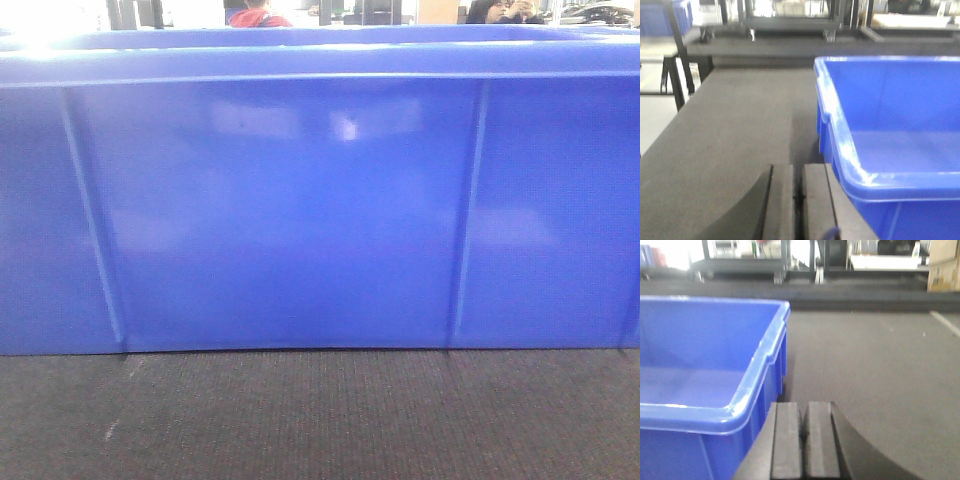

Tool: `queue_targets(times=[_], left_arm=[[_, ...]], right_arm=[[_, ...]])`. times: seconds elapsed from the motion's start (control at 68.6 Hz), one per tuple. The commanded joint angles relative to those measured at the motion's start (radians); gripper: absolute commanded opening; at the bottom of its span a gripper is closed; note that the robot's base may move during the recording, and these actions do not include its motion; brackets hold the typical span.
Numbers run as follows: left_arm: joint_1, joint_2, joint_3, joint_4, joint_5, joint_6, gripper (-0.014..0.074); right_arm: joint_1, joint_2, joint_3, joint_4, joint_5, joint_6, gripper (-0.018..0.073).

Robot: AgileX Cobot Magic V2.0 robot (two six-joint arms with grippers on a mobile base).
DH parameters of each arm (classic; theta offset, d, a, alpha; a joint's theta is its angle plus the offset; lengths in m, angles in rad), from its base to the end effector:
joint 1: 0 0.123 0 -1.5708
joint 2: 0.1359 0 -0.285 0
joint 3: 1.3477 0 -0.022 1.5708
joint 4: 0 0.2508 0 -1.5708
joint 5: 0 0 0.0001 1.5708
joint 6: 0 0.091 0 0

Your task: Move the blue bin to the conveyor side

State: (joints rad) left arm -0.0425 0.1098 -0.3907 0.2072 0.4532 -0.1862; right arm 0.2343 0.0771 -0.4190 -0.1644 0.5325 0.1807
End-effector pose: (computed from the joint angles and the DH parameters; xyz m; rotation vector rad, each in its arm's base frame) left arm 0.0403 0.0065 0.2961 -0.0333 1.6470 0.0423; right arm 0.0315 -0.0003 0.2987 -0.1002 1.6667 0.1372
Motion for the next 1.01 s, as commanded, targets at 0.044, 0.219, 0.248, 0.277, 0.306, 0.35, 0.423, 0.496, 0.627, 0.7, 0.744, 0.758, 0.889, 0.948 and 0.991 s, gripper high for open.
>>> queue_targets(times=[0.044, 0.219, 0.248, 0.277, 0.306, 0.35, 0.423, 0.496, 0.627, 0.7, 0.744, 0.758, 0.889, 0.948, 0.991], left_arm=[[0.001, -0.023, 0.006, 0.003, -0.032, 0.001, -0.0006], [0.001, -0.023, 0.006, 0.003, -0.031, 0.001, -0.0006], [0.001, -0.023, 0.006, 0.003, -0.031, 0.001, -0.0006], [0.001, -0.023, 0.006, 0.003, -0.031, 0.001, -0.0006], [0.001, -0.023, 0.006, 0.003, -0.031, 0.001, -0.0006], [0.001, -0.023, 0.006, 0.003, -0.031, 0.001, -0.0006], [0.001, -0.023, 0.006, 0.003, -0.031, 0.001, -0.0006], [0.001, -0.023, 0.006, 0.003, -0.031, 0.001, -0.0006], [0.001, -0.023, 0.006, 0.003, -0.031, 0.001, -0.0006], [0.001, -0.023, 0.006, 0.003, -0.031, 0.001, -0.0006], [0.001, -0.023, 0.006, 0.003, -0.031, 0.001, -0.0006], [0.001, -0.023, 0.006, 0.003, -0.031, 0.001, -0.0006], [0.005, -0.026, 0.022, -0.022, -0.023, 0.004, -0.0006], [0.020, -0.038, 0.042, -0.072, -0.025, 0.052, -0.0006], [0.037, -0.050, 0.063, -0.116, -0.034, 0.108, -0.0006]], right_arm=[[-0.006, -0.040, 0.011, -0.013, -0.039, 0.001, -0.0078], [-0.006, -0.040, 0.011, -0.013, -0.063, 0.001, -0.0078], [-0.006, -0.040, 0.011, -0.013, -0.063, 0.001, -0.0078], [-0.006, -0.040, 0.011, -0.013, -0.063, 0.001, -0.0078], [-0.006, -0.040, 0.011, -0.013, -0.063, 0.001, -0.0078], [-0.006, -0.040, 0.011, -0.013, -0.065, 0.001, -0.0078], [-0.006, -0.040, 0.011, -0.013, -0.069, 0.001, -0.0078], [-0.006, -0.040, 0.011, -0.013, -0.069, 0.001, -0.0078], [-0.006, -0.040, 0.011, -0.013, -0.069, 0.001, -0.0078], [-0.006, -0.040, 0.011, -0.013, -0.069, 0.001, -0.0078], [-0.006, -0.040, 0.011, -0.013, -0.069, 0.001, -0.0078], [-0.006, -0.040, 0.011, -0.013, -0.069, 0.001, -0.0078], [-0.006, -0.040, 0.011, -0.013, -0.069, 0.001, -0.0078], [-0.006, -0.040, 0.011, -0.013, -0.069, 0.001, -0.0078], [-0.006, -0.040, 0.011, -0.013, -0.069, 0.001, -0.0078]])
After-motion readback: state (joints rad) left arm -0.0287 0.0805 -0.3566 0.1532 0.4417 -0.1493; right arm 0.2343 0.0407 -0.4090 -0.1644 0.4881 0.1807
